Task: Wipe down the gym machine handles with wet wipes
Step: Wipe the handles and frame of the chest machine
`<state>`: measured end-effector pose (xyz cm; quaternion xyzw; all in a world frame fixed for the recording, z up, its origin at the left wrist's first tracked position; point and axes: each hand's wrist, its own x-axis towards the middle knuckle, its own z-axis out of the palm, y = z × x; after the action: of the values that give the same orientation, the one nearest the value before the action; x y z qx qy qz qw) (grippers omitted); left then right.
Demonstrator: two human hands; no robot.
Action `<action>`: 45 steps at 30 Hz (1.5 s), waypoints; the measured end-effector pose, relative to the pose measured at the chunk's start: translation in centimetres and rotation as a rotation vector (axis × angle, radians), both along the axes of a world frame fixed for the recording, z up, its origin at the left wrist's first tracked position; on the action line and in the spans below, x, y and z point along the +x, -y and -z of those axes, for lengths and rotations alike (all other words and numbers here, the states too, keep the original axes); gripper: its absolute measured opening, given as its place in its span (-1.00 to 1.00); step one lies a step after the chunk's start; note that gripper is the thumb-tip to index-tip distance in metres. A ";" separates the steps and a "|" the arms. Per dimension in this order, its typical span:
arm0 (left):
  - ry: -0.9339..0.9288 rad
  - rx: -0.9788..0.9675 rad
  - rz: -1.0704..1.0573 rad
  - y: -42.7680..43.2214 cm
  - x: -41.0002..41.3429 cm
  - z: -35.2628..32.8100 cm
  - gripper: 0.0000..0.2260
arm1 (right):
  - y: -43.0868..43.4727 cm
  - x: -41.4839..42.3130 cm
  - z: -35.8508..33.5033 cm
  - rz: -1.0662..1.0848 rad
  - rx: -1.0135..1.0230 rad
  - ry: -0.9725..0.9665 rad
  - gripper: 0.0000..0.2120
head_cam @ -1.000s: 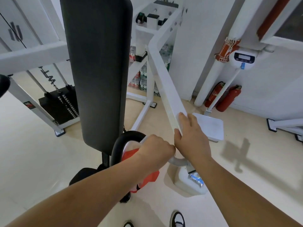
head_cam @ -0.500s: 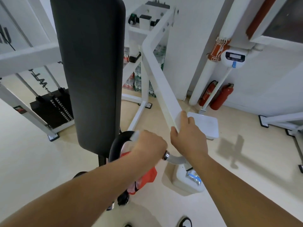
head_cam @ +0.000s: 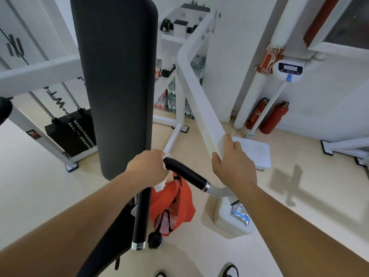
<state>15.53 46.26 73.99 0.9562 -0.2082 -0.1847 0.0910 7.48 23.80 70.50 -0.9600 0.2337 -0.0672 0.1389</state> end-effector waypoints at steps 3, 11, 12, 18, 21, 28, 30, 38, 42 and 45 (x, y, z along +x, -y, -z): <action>0.187 0.261 0.031 2.7 -1.2 0.1 -0.79 | -0.1 0.1 0.1 0.002 -0.011 -0.005 -0.37; 0.253 0.393 0.711 11.0 -7.2 1.0 -0.79 | 0.0 0.0 -0.1 0.007 -0.011 -0.010 -0.37; 0.281 0.371 0.733 10.8 -7.3 1.2 -0.83 | 0.1 0.0 0.0 0.005 -0.009 -0.009 -0.37; 0.285 0.267 0.439 4.2 -2.1 -1.2 -0.82 | 0.0 0.0 0.0 0.002 0.006 0.002 -0.38; 0.145 0.187 0.188 1.1 -0.4 -1.4 -0.86 | 0.0 0.0 0.0 -0.001 -0.001 0.007 -0.38; 0.281 0.390 0.519 9.1 -5.5 0.4 -0.89 | 0.0 0.3 0.1 0.010 -0.033 -0.026 -0.35; 0.257 0.345 0.642 10.5 -7.0 1.0 -0.89 | 0.0 0.2 0.1 0.012 -0.035 -0.028 -0.36; 0.322 0.062 0.616 3.0 -3.9 0.6 -0.48 | 0.0 0.3 0.2 0.006 -0.015 -0.021 -0.37; 0.358 0.192 0.689 3.5 -3.7 -0.1 -0.63 | -0.1 0.3 0.2 0.009 -0.023 -0.016 -0.36; 0.375 0.353 0.782 4.4 -2.7 -0.1 -0.68 | -0.1 0.3 0.2 0.012 -0.037 -0.013 -0.35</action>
<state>12.86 41.85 74.13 0.8237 -0.5311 -0.0616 -0.1886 7.80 23.91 70.30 -0.9614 0.2389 -0.0660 0.1192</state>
